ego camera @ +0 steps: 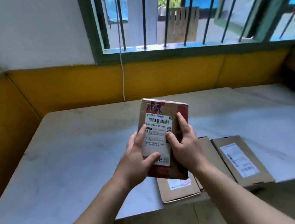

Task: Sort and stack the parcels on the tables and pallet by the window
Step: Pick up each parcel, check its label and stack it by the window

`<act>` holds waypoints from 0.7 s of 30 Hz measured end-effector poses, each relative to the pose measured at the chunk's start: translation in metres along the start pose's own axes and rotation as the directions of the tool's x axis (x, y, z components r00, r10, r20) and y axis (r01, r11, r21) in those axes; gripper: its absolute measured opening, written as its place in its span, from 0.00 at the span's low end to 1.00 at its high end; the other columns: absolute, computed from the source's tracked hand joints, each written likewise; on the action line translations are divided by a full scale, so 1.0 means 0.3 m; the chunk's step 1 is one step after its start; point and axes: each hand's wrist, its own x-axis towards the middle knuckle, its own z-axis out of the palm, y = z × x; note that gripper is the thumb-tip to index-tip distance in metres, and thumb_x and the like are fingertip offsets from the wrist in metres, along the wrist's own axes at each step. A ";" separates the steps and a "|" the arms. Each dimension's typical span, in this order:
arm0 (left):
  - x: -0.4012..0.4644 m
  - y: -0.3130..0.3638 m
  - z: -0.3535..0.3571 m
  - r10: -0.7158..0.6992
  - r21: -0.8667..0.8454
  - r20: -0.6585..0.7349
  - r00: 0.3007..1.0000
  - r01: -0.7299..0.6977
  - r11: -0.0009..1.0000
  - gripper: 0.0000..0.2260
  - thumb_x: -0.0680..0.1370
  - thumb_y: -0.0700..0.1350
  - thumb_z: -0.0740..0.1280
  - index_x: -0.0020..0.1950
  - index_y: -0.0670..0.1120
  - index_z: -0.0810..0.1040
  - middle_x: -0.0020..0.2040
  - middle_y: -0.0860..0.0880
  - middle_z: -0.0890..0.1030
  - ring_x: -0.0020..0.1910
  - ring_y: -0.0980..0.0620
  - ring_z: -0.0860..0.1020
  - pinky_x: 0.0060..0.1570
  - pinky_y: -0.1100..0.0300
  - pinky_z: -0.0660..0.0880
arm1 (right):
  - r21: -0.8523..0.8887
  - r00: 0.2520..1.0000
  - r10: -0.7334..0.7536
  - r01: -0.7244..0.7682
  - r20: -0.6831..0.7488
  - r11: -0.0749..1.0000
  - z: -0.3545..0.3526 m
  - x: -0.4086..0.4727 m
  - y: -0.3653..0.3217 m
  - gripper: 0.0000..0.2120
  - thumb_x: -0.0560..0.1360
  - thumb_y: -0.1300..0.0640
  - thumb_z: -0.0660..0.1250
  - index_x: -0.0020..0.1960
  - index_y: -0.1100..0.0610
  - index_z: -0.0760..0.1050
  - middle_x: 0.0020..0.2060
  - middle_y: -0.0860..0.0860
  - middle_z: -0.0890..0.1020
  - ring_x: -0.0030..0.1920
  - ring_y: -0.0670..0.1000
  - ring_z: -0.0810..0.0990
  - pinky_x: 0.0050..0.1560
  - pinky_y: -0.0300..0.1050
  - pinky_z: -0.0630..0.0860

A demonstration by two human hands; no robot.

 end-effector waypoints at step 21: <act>-0.171 1.054 1.219 0.414 -0.243 0.609 0.677 -0.338 0.909 0.40 0.63 0.60 0.73 0.66 0.79 0.53 0.71 0.56 0.67 0.68 0.55 0.70 0.68 0.51 0.68 | -0.068 0.768 0.395 -0.491 -0.504 0.868 -1.466 -0.651 0.561 0.37 0.78 0.39 0.62 0.79 0.37 0.44 0.72 0.59 0.62 0.71 0.59 0.66 0.70 0.47 0.63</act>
